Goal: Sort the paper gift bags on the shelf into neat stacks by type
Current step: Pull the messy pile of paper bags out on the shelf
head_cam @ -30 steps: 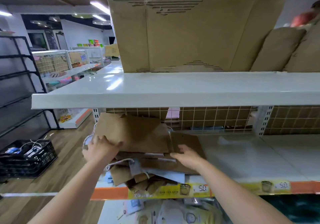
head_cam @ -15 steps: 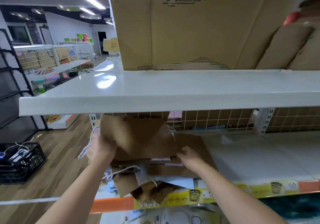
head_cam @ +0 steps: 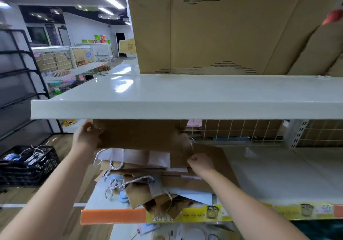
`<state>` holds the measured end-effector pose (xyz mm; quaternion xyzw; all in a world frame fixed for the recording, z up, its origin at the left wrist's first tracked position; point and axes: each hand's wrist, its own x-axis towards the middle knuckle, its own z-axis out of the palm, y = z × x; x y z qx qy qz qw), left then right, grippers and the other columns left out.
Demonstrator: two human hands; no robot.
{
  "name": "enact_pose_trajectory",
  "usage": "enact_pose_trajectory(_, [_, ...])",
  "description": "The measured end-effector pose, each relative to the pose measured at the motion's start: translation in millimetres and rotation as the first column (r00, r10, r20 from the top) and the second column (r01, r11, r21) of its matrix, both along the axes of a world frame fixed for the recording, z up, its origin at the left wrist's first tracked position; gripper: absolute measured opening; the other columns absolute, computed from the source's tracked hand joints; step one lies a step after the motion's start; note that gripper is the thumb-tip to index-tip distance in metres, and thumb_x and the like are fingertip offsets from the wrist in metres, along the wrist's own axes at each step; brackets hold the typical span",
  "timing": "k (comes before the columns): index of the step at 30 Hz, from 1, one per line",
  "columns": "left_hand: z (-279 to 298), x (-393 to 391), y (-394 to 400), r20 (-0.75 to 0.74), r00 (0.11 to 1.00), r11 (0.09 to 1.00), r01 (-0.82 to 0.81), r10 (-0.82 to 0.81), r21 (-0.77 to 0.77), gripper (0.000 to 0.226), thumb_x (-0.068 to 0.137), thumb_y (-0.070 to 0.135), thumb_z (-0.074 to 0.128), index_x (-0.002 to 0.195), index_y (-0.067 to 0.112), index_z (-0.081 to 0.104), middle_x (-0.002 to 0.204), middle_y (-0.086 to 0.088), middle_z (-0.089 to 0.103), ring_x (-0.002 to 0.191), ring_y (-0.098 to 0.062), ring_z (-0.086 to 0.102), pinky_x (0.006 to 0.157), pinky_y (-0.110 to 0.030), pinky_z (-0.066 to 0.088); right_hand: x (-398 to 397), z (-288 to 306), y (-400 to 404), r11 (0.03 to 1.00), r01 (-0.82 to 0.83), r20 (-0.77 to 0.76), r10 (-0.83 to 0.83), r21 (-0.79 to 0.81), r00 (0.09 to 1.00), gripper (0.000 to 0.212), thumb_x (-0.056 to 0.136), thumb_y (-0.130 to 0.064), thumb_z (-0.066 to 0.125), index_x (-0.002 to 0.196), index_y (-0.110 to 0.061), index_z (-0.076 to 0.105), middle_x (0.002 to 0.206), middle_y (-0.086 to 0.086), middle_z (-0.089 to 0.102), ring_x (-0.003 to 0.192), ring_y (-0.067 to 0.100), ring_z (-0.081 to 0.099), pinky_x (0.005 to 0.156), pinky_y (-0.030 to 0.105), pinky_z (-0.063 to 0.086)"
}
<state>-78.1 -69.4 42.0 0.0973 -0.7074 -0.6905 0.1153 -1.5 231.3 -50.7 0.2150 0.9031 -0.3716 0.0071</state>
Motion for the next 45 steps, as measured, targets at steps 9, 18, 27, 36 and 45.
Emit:
enact_pose_trajectory(9, [-9, -14, -20, 0.120, 0.990, 0.964, 0.042, -0.076, 0.263, 0.055, 0.085, -0.001, 0.060, 0.136, 0.007, 0.044, 0.118, -0.019, 0.060, 0.067, -0.023, 0.063, 0.043, -0.035, 0.056, -20, 2, -41, 0.985, -0.081, -0.022, 0.079, -0.152, 0.997, 0.053, 0.084, -0.054, 0.062, 0.116, -0.012, 0.062, 0.112, 0.008, 0.064, 0.100, 0.019, 0.063, 0.076, 0.028, 0.045])
enact_pose_trajectory(18, [-30, -9, -22, 0.147, 0.989, 0.985, -0.002, -0.024, 0.173, 0.017, 0.088, 0.000, 0.058, 0.081, 0.014, 0.052, 0.090, -0.014, 0.053, 0.070, -0.022, 0.050, 0.052, -0.037, 0.053, -31, 6, -87, 0.989, -0.089, 0.108, 0.102, -0.120, 0.989, 0.057, 0.078, -0.040, 0.073, 0.126, -0.016, 0.054, 0.126, 0.006, 0.057, 0.116, 0.024, 0.055, 0.091, 0.031, 0.047])
enact_pose_trajectory(27, [-31, -3, -19, 0.105, 0.985, 0.949, 0.099, -0.136, 0.300, 0.030, 0.088, -0.003, 0.053, 0.113, 0.015, 0.054, 0.099, -0.011, 0.059, 0.074, -0.022, 0.056, 0.040, -0.032, 0.054, -19, 14, -62, 0.736, 0.063, -0.098, -0.174, -0.674, 0.980, 0.022, 0.100, -0.010, 0.041, 0.117, -0.019, 0.050, 0.109, 0.003, 0.059, 0.081, 0.014, 0.064, 0.075, 0.033, 0.057])
enact_pose_trajectory(36, [-40, 3, 37, 0.093, 0.976, 0.951, 0.167, -0.196, 0.259, 0.028, 0.092, 0.003, 0.049, 0.113, 0.021, 0.051, 0.103, -0.010, 0.058, 0.072, -0.024, 0.057, 0.040, -0.027, 0.051, 31, 19, 12, 0.495, 0.206, -0.149, -0.587, -0.844, 0.796, 0.027, 0.089, 0.009, 0.052, 0.109, -0.009, 0.054, 0.107, 0.016, 0.059, 0.091, 0.033, 0.065, 0.083, 0.041, 0.057])
enact_pose_trajectory(45, [-53, 15, 96, 0.165, 0.943, 0.921, 0.227, -0.290, 0.318, 0.020, 0.090, 0.000, 0.052, 0.093, 0.019, 0.056, 0.098, -0.014, 0.061, 0.083, -0.032, 0.061, 0.049, -0.035, 0.057, 76, 6, 77, 0.484, 0.335, -0.230, -0.784, -0.808, 0.576, 0.038, 0.096, 0.006, 0.038, 0.125, -0.018, 0.044, 0.114, 0.009, 0.051, 0.100, 0.035, 0.054, 0.085, 0.050, 0.055])
